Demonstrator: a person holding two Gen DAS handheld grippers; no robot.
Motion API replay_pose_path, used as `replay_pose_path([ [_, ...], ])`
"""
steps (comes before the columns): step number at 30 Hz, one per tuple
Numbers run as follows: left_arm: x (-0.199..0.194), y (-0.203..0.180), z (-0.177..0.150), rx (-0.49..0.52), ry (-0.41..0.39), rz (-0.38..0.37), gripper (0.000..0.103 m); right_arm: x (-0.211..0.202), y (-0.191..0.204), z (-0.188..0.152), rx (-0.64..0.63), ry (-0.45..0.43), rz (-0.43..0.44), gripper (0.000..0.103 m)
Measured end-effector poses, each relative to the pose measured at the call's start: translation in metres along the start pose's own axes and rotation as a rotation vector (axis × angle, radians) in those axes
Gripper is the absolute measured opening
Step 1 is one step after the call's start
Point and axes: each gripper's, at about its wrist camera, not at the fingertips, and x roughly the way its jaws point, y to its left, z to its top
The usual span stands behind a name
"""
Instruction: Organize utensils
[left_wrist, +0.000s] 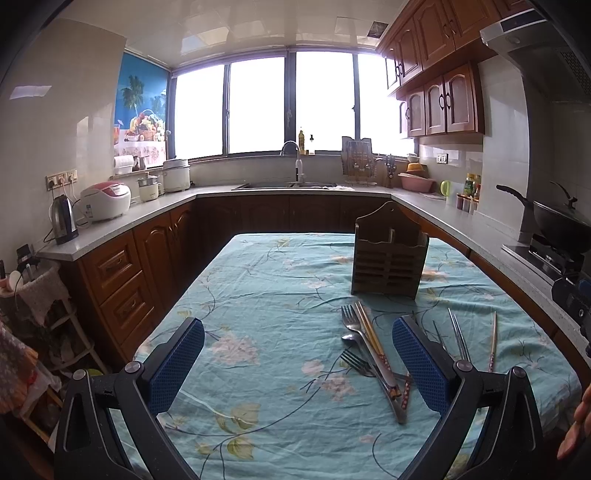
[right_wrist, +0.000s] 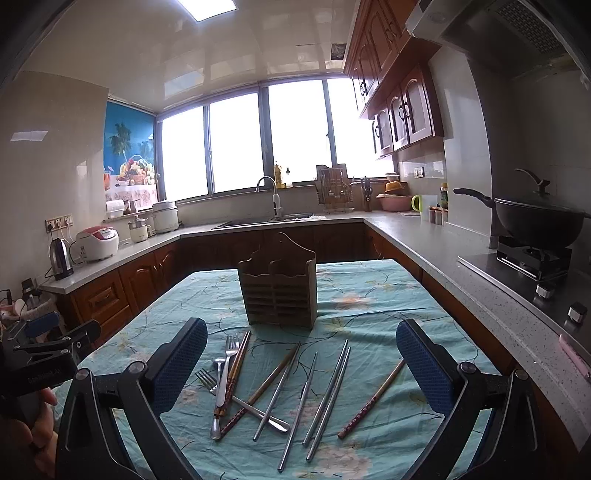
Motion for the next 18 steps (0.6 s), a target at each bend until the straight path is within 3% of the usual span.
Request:
replay_pose_path([
  [18, 0.0097, -0.0011, -0.0015, 0.001, 0.025, 0.002, 0.102, 0.0048, -0.0041, -0.0018, 0.012, 0.016, -0.002, 0.103],
])
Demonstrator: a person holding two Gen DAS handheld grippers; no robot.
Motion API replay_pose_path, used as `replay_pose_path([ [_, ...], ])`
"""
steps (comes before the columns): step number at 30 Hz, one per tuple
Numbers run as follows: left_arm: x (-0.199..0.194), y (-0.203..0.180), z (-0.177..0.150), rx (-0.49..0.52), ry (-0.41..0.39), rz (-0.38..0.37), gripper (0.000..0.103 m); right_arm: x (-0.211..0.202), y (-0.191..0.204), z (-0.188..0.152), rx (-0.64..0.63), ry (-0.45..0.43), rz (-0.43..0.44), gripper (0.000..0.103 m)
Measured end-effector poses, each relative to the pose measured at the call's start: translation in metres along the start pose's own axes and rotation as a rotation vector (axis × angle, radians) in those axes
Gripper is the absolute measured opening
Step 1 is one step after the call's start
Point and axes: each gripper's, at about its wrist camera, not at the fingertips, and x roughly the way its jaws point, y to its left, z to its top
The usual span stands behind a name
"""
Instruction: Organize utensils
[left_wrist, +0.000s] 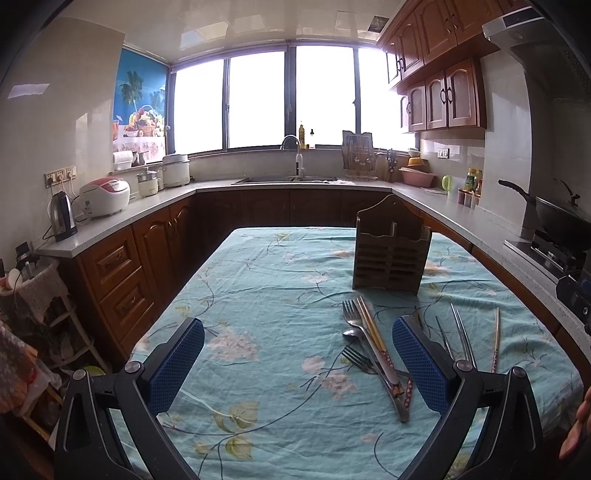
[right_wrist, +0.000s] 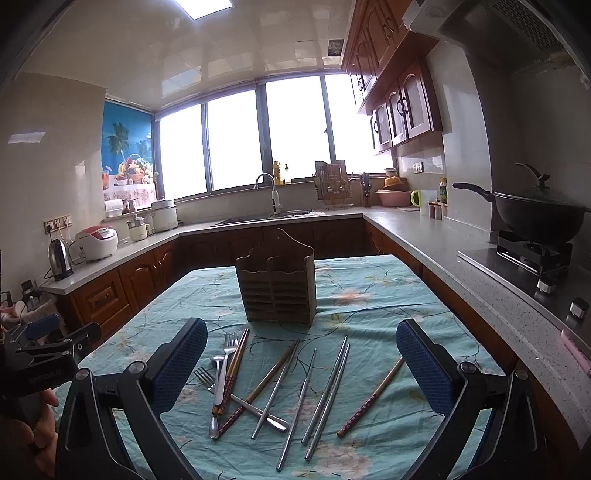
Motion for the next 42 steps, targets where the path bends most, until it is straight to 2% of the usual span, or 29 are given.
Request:
replay_pose_path([
  [7, 0.013, -0.002, 0.001, 0.011, 0.034, -0.012, 0.102, 0.009, -0.005, -0.003, 0.011, 0.019, -0.005, 0.103],
  [12, 0.037, 0.002, 0.004, -0.026, 0.127, -0.066, 0.102, 0.018, -0.012, -0.006, 0.027, 0.045, -0.005, 0.103],
  [22, 0.096, 0.018, 0.029, -0.069, 0.295, -0.112, 0.102, 0.055, -0.037, -0.012, 0.089, 0.161, -0.008, 0.103],
  [26, 0.12, 0.018, 0.038, -0.064, 0.334, -0.115, 0.102, 0.072, -0.046, -0.013, 0.097, 0.202, -0.016, 0.103],
  [32, 0.158, 0.013, 0.051, -0.031, 0.351, -0.131, 0.098, 0.111, -0.052, -0.02, 0.096, 0.31, -0.012, 0.1],
  [36, 0.19, 0.008, 0.056, -0.018, 0.382, -0.143, 0.094, 0.141, -0.054, -0.028, 0.106, 0.394, -0.004, 0.075],
  [38, 0.206, 0.006, 0.058, -0.018, 0.403, -0.152, 0.089, 0.153, -0.057, -0.032, 0.113, 0.434, -0.007, 0.058],
  [42, 0.244, 0.001, 0.06, -0.021, 0.46, -0.17, 0.079, 0.176, -0.064, -0.036, 0.124, 0.502, -0.022, 0.034],
])
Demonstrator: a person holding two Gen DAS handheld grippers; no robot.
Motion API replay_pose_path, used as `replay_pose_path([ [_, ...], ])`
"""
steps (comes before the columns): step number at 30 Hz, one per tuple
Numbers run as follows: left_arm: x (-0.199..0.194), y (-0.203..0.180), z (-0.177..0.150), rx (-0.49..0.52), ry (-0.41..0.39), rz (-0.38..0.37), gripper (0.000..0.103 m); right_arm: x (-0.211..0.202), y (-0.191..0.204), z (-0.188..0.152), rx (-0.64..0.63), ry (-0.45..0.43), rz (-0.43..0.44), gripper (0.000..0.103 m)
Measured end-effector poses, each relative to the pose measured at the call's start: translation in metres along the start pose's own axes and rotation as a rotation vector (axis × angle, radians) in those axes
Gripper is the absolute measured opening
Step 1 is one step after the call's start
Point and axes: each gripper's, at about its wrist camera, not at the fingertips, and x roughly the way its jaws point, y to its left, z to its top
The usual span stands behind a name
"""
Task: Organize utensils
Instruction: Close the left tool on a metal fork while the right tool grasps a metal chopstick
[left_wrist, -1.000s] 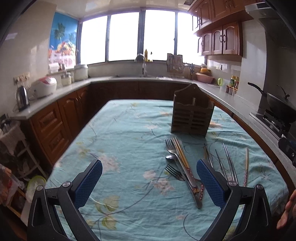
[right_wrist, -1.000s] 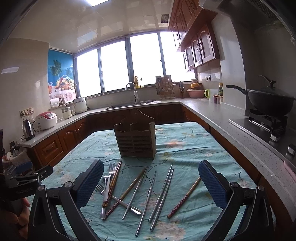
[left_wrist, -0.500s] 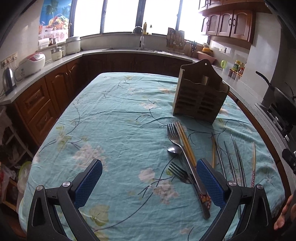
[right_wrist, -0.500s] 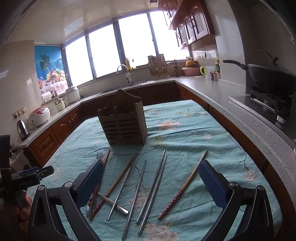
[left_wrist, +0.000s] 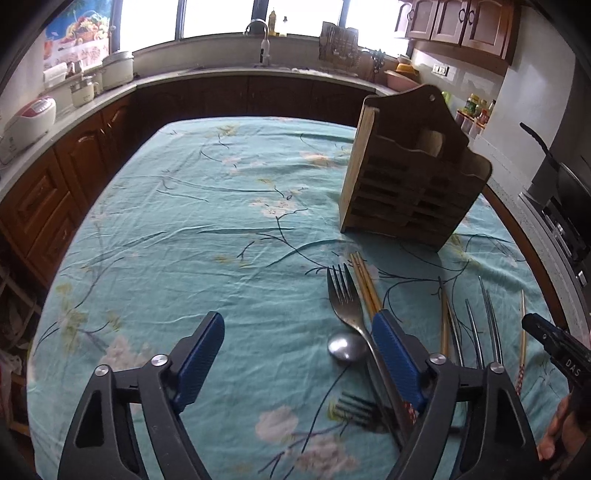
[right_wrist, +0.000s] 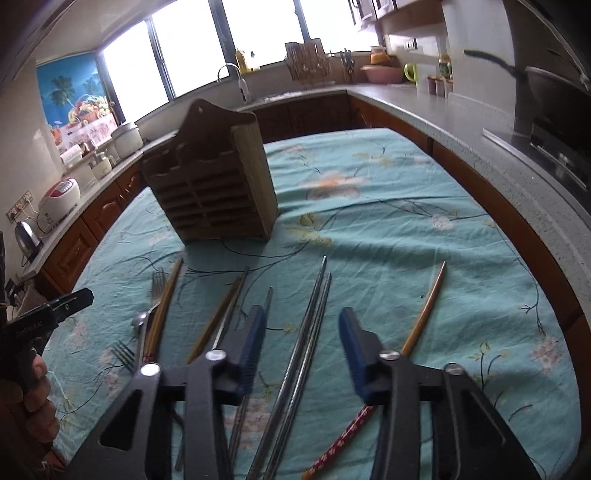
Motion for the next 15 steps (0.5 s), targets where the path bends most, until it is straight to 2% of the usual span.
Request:
replay_pose_path([
  [4, 0.035, -0.006, 0.015, 0.021, 0.049, -0.009, 0.077, 0.021, -0.01, 0.005, 0.016, 0.056, -0.007, 0.024],
  [12, 0.087, -0.018, 0.03, 0.072, 0.114, -0.01, 0.071, 0.053, -0.018, 0.004, 0.022, 0.135, -0.01, 0.016],
  [15, 0.105, -0.019, 0.032, 0.063, 0.149, -0.016, 0.061, 0.062, -0.022, 0.003, 0.028, 0.155, -0.004, 0.015],
])
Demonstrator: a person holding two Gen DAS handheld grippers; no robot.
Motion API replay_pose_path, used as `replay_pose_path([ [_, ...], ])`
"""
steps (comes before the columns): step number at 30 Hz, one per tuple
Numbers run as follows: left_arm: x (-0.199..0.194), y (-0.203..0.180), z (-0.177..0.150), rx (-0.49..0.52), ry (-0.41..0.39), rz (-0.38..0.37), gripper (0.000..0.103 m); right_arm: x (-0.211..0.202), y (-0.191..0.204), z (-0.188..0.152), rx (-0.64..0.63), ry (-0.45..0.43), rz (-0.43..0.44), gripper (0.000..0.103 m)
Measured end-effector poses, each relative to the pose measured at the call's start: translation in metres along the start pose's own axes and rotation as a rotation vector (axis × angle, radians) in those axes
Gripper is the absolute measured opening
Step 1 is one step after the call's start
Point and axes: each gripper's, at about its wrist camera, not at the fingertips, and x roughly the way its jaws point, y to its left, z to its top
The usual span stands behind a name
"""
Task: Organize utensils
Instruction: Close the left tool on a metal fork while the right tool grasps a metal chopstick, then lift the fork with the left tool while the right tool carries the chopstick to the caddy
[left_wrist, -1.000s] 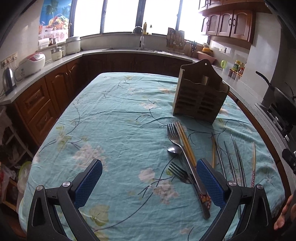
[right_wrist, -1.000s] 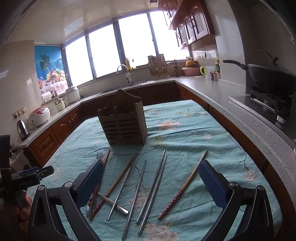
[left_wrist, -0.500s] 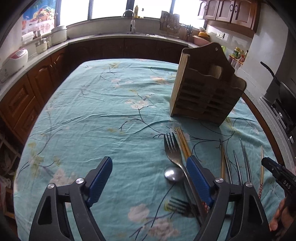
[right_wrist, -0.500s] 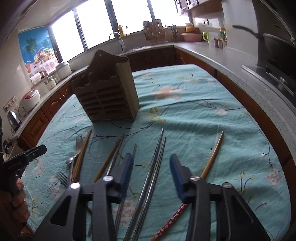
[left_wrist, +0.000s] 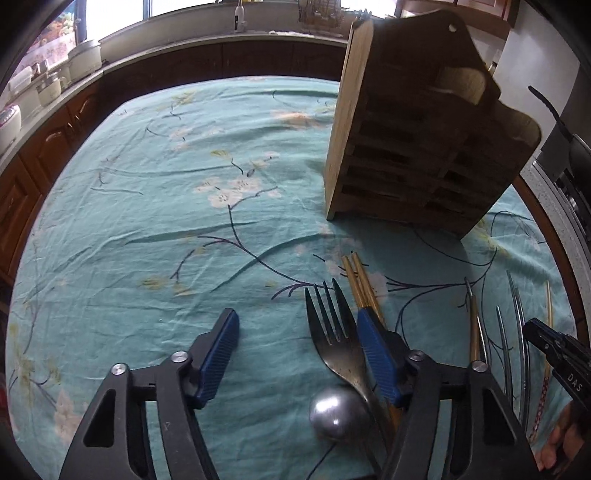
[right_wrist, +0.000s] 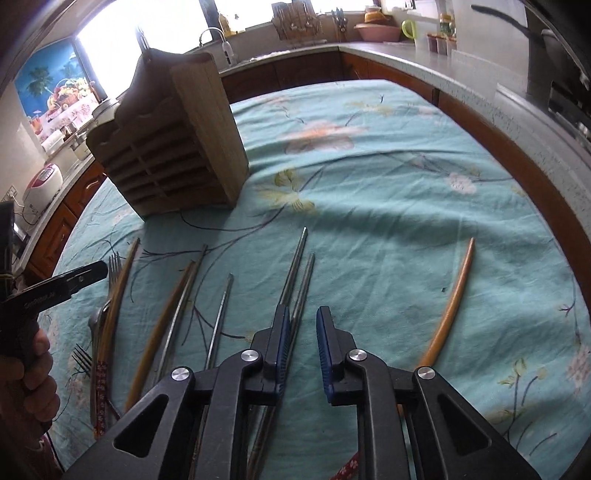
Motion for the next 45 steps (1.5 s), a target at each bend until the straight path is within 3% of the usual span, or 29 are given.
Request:
replay_pose_path([
  [3, 0.006, -0.004, 0.003, 0.015, -0.014, 0.003, 0.054, 0.002, 0.0, 0.002, -0.006, 0.0, 0.003, 0.012],
  [6, 0.008, -0.007, 0.004, 0.015, -0.017, -0.027, 0.036, 0.004, -0.003, 0.005, 0.007, 0.005, 0.022, 0.008],
  [7, 0.009, -0.007, 0.005, 0.015, -0.013, -0.047, 0.026, 0.004, -0.003, 0.006, 0.009, 0.008, 0.029, 0.007],
  [14, 0.006, -0.01, 0.008, 0.036, -0.043, -0.088, 0.006, 0.002, -0.013, 0.008, 0.04, 0.019, 0.059, 0.007],
  [26, -0.003, -0.004, 0.006, 0.014, -0.024, -0.135, 0.002, 0.014, -0.01, 0.022, 0.038, 0.035, 0.026, 0.009],
  [32, 0.009, 0.0, 0.006, -0.007, 0.028, -0.163, 0.008, 0.024, -0.007, 0.036, 0.012, 0.059, 0.009, 0.009],
  [38, 0.007, 0.0, 0.007, 0.0, 0.01, -0.194, 0.002, 0.023, -0.007, 0.035, 0.01, 0.037, 0.015, 0.007],
  [45, -0.04, 0.001, -0.001, 0.007, -0.089, -0.205, 0.001, -0.006, -0.001, 0.034, 0.011, -0.031, 0.059, 0.005],
])
